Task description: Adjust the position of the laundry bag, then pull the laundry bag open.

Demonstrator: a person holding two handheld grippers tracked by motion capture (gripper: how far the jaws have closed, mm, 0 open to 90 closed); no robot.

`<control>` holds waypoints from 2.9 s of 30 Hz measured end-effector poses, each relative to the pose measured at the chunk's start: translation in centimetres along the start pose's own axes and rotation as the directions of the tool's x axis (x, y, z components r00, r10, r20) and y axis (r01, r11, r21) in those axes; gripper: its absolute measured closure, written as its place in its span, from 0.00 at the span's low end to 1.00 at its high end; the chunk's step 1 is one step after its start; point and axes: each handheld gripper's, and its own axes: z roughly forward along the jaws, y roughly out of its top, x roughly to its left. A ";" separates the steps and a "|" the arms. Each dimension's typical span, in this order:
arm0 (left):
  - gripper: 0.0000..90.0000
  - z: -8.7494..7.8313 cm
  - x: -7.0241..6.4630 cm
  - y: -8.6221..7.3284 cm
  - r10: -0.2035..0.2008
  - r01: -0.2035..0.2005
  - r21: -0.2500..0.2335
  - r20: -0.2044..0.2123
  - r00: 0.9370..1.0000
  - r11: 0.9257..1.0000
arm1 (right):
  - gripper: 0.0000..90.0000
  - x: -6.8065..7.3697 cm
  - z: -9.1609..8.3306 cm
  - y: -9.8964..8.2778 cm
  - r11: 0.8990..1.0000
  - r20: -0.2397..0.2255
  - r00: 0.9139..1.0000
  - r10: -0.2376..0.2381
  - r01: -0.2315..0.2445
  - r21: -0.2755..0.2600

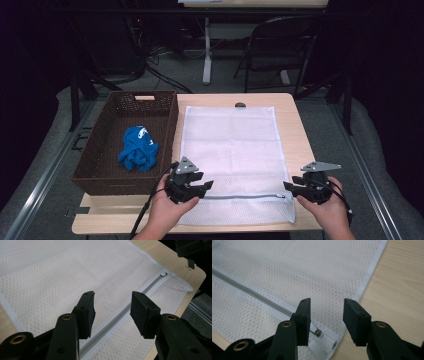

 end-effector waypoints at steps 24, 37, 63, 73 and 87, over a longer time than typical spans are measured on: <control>0.66 7.8 -4.1 1.9 0.084 -0.091 0.078 0.079 0.993 0.993 | 0.70 -2.6 3.5 -1.9 0.985 0.011 0.988 0.155 -0.156 0.070; 0.71 12.1 -7.3 3.9 0.125 -0.143 0.116 0.152 0.981 0.983 | 0.70 -2.7 3.8 -2.0 0.979 0.011 0.981 0.192 -0.193 0.065; 0.86 17.5 -9.4 2.9 0.134 -0.178 0.198 0.216 0.967 0.964 | 0.70 -3.1 4.2 -2.3 0.970 -0.001 0.974 0.225 -0.224 0.095; 0.89 18.1 -9.2 2.4 0.125 -0.174 0.228 0.212 0.969 0.958 | 0.69 -3.5 4.6 -2.8 0.953 -0.034 0.958 0.284 -0.279 0.117; 0.92 18.4 -9.1 2.2 0.130 -0.177 0.230 0.206 0.970 0.957 | 0.71 -3.4 4.9 -2.8 0.945 -0.064 0.949 0.308 -0.297 0.138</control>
